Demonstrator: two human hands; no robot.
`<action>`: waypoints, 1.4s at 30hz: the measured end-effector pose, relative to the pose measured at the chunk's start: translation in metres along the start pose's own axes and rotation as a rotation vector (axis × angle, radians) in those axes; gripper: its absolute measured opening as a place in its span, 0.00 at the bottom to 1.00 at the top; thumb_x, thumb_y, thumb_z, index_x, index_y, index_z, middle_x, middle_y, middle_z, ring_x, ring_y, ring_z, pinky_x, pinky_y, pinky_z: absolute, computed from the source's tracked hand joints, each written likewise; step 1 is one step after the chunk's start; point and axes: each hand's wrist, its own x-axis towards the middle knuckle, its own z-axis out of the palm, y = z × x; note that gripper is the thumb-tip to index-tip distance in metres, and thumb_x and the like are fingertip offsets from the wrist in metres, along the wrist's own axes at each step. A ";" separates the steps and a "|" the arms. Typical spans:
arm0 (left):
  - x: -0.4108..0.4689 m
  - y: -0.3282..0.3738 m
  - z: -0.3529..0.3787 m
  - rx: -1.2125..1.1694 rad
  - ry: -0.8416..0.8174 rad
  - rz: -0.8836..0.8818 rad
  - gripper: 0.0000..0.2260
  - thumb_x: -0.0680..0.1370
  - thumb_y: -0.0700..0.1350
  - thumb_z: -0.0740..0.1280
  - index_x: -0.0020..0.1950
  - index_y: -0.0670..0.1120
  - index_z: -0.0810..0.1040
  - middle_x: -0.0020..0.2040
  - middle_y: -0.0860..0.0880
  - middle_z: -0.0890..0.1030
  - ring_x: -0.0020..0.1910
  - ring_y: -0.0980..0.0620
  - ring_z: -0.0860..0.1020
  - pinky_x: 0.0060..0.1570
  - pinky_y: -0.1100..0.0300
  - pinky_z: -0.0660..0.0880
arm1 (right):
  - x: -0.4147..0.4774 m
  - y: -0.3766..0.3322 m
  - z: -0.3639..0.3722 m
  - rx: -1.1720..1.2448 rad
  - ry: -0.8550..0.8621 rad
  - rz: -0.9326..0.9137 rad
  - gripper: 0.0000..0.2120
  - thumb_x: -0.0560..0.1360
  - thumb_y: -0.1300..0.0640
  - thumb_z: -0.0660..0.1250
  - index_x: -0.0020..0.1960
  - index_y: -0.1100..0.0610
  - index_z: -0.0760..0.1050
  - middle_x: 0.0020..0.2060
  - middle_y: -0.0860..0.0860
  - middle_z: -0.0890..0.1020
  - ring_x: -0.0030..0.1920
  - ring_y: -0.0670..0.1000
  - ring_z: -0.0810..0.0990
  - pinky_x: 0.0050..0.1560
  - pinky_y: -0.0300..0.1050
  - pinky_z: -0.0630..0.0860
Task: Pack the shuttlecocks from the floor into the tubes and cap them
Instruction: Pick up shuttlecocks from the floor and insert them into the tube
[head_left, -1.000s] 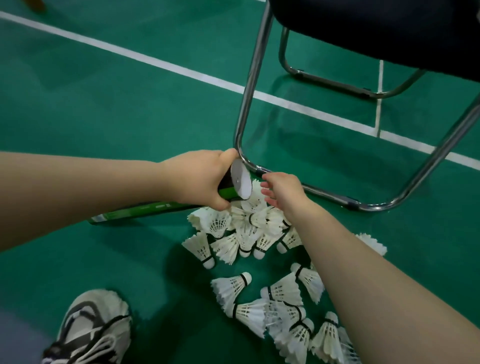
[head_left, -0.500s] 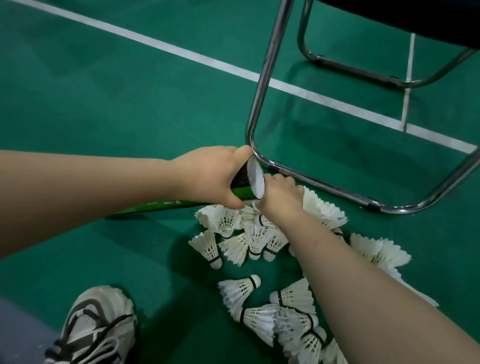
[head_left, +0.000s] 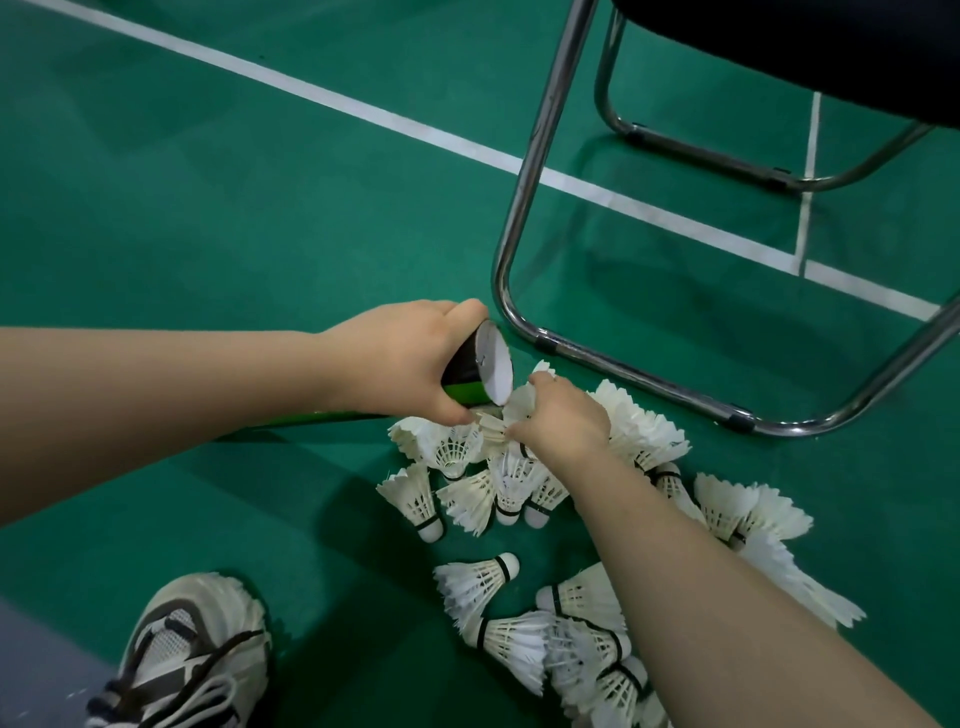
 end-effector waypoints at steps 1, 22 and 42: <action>-0.001 -0.001 0.000 -0.001 0.003 -0.005 0.29 0.66 0.57 0.73 0.58 0.45 0.65 0.47 0.49 0.74 0.42 0.49 0.73 0.39 0.54 0.72 | -0.002 0.002 -0.002 0.067 0.014 0.013 0.30 0.70 0.48 0.68 0.69 0.51 0.63 0.59 0.51 0.75 0.55 0.54 0.76 0.41 0.44 0.72; -0.002 -0.003 0.005 0.005 0.013 -0.014 0.28 0.65 0.58 0.73 0.56 0.46 0.65 0.46 0.49 0.74 0.42 0.48 0.73 0.39 0.52 0.73 | -0.022 0.020 -0.039 1.727 -0.011 0.299 0.09 0.78 0.53 0.56 0.46 0.54 0.74 0.42 0.52 0.80 0.40 0.50 0.78 0.41 0.41 0.72; 0.003 0.007 0.016 -0.027 0.048 -0.098 0.19 0.67 0.51 0.69 0.49 0.45 0.65 0.43 0.48 0.74 0.38 0.49 0.73 0.34 0.54 0.71 | -0.096 -0.047 -0.036 0.711 0.377 -0.354 0.14 0.75 0.47 0.58 0.50 0.56 0.76 0.47 0.48 0.77 0.51 0.49 0.73 0.55 0.53 0.71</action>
